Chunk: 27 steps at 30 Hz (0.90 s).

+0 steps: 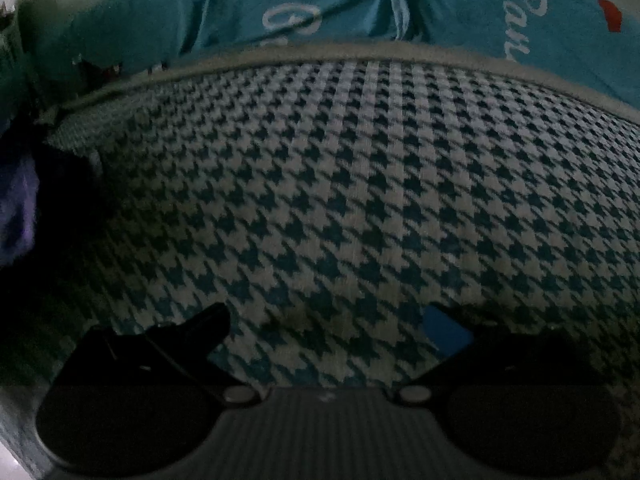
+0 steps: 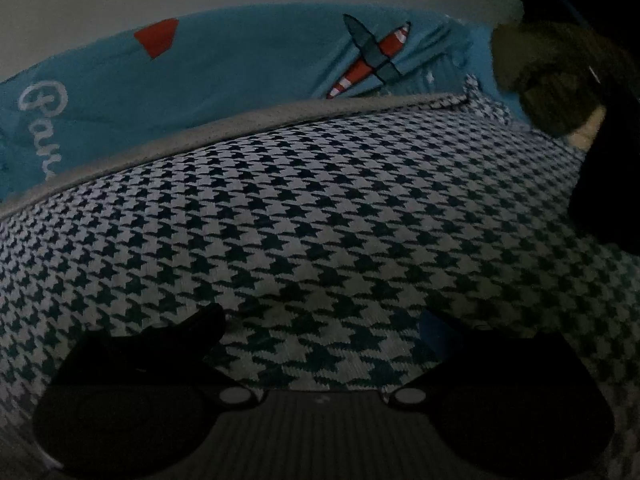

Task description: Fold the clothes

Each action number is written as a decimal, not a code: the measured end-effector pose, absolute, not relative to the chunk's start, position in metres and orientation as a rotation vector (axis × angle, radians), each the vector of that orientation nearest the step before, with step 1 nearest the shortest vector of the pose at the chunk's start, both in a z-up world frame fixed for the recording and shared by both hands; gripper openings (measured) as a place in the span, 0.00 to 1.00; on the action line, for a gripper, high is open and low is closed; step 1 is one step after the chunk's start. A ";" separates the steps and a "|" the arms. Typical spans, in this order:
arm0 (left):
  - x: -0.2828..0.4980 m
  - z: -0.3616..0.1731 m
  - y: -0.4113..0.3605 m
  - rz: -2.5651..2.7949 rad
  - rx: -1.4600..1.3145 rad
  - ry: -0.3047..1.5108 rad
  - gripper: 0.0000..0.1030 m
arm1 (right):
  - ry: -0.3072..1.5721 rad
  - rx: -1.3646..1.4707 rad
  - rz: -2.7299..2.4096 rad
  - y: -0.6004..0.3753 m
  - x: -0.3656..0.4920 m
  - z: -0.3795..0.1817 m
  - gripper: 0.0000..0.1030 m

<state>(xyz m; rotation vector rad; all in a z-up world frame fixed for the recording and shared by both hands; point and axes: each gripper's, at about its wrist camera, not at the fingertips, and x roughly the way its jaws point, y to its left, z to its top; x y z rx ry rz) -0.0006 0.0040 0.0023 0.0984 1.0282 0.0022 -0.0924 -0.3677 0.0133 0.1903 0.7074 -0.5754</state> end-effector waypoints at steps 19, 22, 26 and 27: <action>0.012 -0.014 0.020 0.177 0.060 0.990 1.00 | 0.673 0.143 -0.586 -0.384 -0.052 -0.030 1.00; 0.012 -0.014 0.018 0.182 0.064 0.986 1.00 | 0.665 0.137 -0.564 -0.386 -0.065 -0.030 1.00; 0.013 -0.012 0.017 0.174 0.083 0.980 1.00 | 0.661 0.131 -0.560 -0.385 -0.070 -0.029 1.00; 0.013 -0.013 0.015 0.173 0.083 0.978 1.00 | 0.661 0.130 -0.559 -0.385 -0.070 -0.028 1.00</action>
